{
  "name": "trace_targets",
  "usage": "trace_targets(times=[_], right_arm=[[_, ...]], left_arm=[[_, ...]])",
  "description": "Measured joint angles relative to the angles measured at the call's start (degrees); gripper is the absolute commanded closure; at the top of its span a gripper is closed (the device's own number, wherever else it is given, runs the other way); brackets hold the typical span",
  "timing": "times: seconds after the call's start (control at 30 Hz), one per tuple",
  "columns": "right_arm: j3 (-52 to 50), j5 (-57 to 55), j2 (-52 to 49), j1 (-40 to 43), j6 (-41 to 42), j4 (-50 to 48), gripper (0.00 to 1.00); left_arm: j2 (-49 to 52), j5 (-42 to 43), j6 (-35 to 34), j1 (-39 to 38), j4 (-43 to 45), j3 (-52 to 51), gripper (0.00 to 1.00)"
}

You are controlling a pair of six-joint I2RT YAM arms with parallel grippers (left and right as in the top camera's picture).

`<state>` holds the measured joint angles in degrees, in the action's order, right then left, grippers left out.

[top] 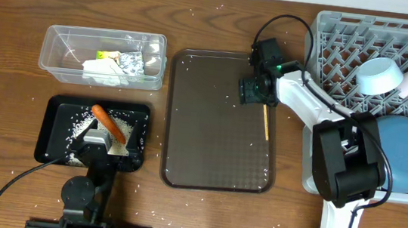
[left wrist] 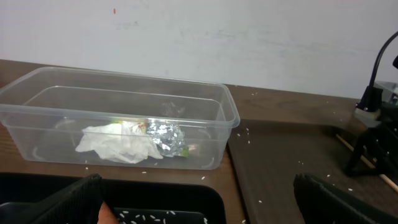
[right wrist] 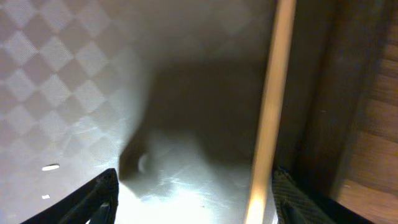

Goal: Sort waste into correct bins and load items into the dishwasher rack
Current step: 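Reach the right gripper back to the remaining chopstick and grasp it, then carry the second chopstick into the rack and open the right gripper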

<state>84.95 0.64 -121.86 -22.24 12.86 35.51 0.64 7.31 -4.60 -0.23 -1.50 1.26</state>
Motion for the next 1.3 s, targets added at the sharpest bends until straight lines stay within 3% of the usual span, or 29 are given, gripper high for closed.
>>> trace_targets(times=[0.07, 0.13, 0.2, 0.23, 0.63, 0.83, 1.1, 1.3], right_arm=[[0.1, 0.0, -0.1, 0.0, 0.1, 0.3, 0.44], [0.2, -0.1, -0.1, 0.0, 0.2, 0.7, 0.64], [0.2, 0.1, -0.1, 0.0, 0.8, 1.2, 0.91], [0.2, 0.5, -0.1, 0.0, 0.9, 1.5, 0.99], [0.2, 9.1, 0.2, 0.0, 3.6, 3.0, 0.99], [0.2, 10.3, 8.2, 1.8, 4.4, 3.3, 0.99], [1.6, 9.5, 27.7, 15.3, 1.7, 3.2, 0.99], [1.9, 8.8, 29.3, 23.7, -1.6, 6.9, 0.99]], left_arm=[[0.0, 0.0, 0.0, 0.0, 0.0, 0.0, 0.02], [0.0, 0.0, 0.0, 0.0, 0.0, 0.0, 0.02], [0.0, 0.0, 0.0, 0.0, 0.0, 0.0, 0.02], [0.0, 0.0, 0.0, 0.0, 0.0, 0.0, 0.02], [0.0, 0.0, 0.0, 0.0, 0.0, 0.0, 0.02], [0.0, 0.0, 0.0, 0.0, 0.0, 0.0, 0.02], [0.0, 0.0, 0.0, 0.0, 0.0, 0.0, 0.02], [0.0, 0.0, 0.0, 0.0, 0.0, 0.0, 0.02]])
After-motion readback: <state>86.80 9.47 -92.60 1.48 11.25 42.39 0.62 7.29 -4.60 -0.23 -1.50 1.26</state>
